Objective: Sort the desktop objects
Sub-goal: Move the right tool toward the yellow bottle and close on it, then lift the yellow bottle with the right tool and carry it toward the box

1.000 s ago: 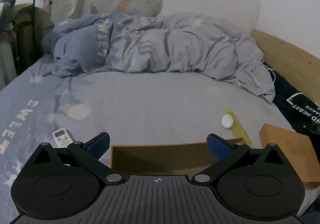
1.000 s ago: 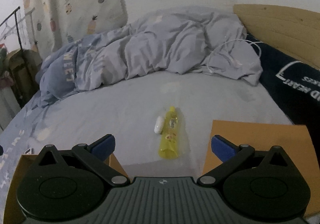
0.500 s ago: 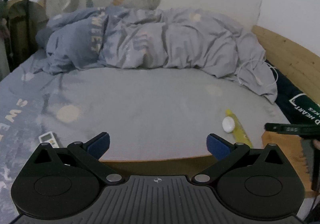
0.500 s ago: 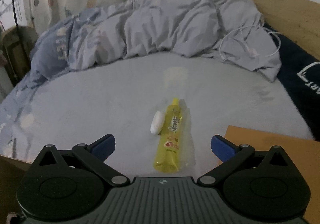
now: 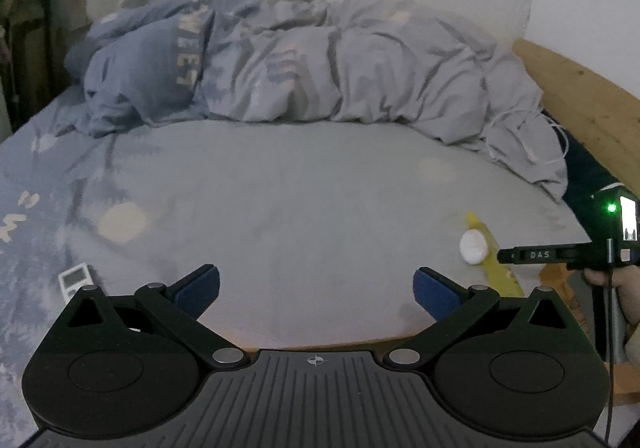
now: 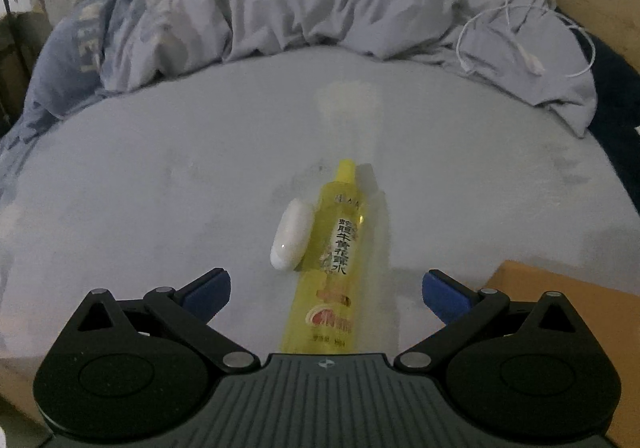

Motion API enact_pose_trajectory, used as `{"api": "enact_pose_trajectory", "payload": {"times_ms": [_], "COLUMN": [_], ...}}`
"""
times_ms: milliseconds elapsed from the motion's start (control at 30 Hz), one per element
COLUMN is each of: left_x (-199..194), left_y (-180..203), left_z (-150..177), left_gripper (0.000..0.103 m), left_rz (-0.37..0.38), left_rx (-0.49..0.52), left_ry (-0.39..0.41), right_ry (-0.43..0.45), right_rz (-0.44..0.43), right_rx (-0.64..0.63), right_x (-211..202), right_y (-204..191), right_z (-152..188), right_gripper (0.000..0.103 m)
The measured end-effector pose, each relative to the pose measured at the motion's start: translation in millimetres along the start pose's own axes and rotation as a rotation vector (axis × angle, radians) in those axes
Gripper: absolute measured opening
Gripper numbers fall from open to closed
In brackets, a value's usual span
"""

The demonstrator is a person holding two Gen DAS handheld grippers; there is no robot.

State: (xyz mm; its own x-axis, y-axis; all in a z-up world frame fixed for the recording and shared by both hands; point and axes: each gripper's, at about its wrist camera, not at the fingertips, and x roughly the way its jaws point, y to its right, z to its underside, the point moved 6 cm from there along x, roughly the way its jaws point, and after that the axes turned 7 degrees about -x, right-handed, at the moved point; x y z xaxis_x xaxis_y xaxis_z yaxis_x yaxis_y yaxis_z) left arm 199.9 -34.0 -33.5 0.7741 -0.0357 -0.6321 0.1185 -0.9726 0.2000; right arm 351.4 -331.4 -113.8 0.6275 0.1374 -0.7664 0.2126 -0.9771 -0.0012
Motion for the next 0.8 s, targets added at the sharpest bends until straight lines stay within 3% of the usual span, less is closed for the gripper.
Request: {"api": "enact_pose_trajectory", "payload": {"times_ms": [333,467,600,700,800], "left_x": [33.7,45.8,54.2,56.0,55.2], "left_y": [-4.8,-4.5,-6.9,-11.3,-15.6], "left_z": [-5.6,-4.4,-1.7,1.0,4.3], "left_gripper": [0.103,0.103,0.103,0.103,0.103], "left_rz": [-0.012,-0.012,-0.017,-0.018,-0.022], "left_rx": [-0.013,-0.009,-0.016,-0.025,-0.030], "left_ry": [-0.040,-0.058,-0.074,-0.082,-0.090], "right_ry": [-0.063,-0.067,-0.081,-0.080,-0.074], "right_rz": [0.002,-0.005,0.001,-0.004,-0.018], "right_rx": [-0.039,-0.047,-0.072,-0.086,-0.077], "right_x": [34.8,42.9,49.8,52.6,54.4], "right_y": [-1.4,0.1,-1.8,-5.5,-6.8], "right_z": [-2.7,-1.4,1.6,2.4,0.5], "right_gripper": [0.103,0.088,0.066,0.064,0.051]}}
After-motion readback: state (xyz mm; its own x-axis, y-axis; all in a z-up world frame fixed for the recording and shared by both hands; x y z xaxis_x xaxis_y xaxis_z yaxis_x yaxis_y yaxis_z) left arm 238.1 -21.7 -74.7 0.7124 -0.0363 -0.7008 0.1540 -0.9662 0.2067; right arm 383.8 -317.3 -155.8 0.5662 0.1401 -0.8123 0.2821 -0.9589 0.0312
